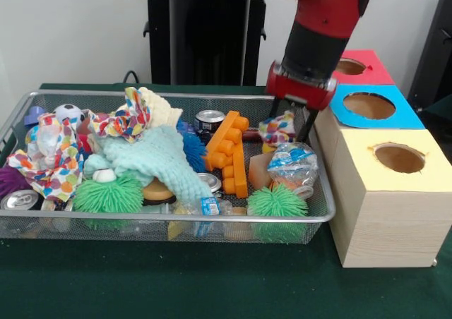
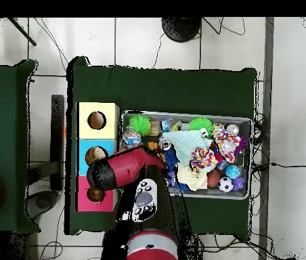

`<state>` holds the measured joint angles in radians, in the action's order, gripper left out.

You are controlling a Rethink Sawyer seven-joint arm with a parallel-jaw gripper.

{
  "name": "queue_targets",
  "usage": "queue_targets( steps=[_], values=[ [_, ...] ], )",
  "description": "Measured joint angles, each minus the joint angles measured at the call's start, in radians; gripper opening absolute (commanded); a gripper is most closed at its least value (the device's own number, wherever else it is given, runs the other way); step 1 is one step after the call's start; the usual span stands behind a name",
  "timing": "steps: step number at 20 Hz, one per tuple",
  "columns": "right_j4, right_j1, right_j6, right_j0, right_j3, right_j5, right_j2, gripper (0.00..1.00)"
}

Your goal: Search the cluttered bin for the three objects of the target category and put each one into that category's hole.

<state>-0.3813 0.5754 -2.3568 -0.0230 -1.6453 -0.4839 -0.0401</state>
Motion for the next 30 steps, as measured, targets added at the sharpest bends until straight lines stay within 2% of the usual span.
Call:
queue_targets(
  steps=[5,6,13,17,21,30],
  values=[
    [0.057,0.094,0.0,-0.012,-0.022,-0.07,0.001,1.0],
    [0.079,0.13,0.0,-0.014,-0.023,-0.11,0.003,1.0],
    [0.128,0.212,0.0,-0.011,-0.023,-0.201,0.008,1.0],
    [0.127,0.225,0.0,-0.008,-0.017,-0.21,0.011,1.0],
    [0.102,0.211,0.0,-0.011,0.029,-0.21,0.011,1.0],
    [0.049,0.122,0.0,-0.011,0.168,-0.21,0.024,1.0]
  ],
)
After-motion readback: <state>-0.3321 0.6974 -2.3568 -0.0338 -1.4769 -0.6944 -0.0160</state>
